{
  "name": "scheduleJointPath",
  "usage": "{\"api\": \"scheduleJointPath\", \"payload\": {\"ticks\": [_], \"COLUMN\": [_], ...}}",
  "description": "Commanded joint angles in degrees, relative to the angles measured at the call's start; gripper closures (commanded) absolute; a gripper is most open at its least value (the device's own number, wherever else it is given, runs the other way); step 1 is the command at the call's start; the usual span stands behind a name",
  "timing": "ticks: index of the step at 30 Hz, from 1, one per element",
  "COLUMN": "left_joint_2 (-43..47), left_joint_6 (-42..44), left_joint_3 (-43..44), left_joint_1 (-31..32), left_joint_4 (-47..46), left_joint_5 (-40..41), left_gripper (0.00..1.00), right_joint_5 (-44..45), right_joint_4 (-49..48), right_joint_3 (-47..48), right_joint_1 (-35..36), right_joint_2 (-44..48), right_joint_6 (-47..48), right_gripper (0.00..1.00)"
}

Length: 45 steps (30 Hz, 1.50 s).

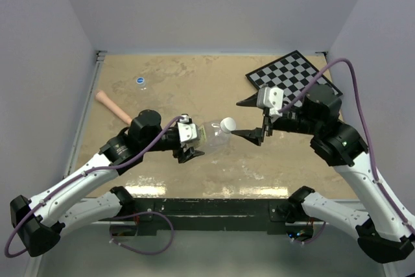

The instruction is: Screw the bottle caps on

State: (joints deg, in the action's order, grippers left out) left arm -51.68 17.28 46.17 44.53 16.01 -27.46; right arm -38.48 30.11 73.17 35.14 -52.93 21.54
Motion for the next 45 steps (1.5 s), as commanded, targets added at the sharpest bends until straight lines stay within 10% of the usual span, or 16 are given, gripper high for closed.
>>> {"api": "scheduleJointPath", "payload": {"ticks": [1,23,29,31,45], "left_joint_2": [0.4,0.4,0.3,0.5,4.1], "left_joint_6": [2.2,2.0,2.7,2.8,2.5], "left_joint_3": [2.8,3.1,3.7,3.7,1.6], "left_joint_1": [-0.9,-1.2,-1.3,-1.2,11.9], "left_joint_4": [0.4,-1.3,-1.4,-1.4,-7.7], "left_joint_5": [-4.8,-8.0,-7.1,-4.5,31.4], "left_gripper": [1.00,1.00,1.00,1.00,1.00], "right_joint_5": [-4.4,-6.7,-5.9,-5.3,3.8], "right_joint_4": [3.0,6.3,6.3,5.8,-2.7], "right_joint_3": [0.4,0.5,0.7,0.9,0.3], "right_joint_1": [-0.1,3.4,3.7,3.7,3.6], "right_joint_2": [2.1,-2.7,-3.1,-3.3,-9.6], "right_joint_6": [6.4,8.5,8.1,7.0,-12.1], "right_gripper": [0.23,0.41,0.82,1.00,1.00]}}
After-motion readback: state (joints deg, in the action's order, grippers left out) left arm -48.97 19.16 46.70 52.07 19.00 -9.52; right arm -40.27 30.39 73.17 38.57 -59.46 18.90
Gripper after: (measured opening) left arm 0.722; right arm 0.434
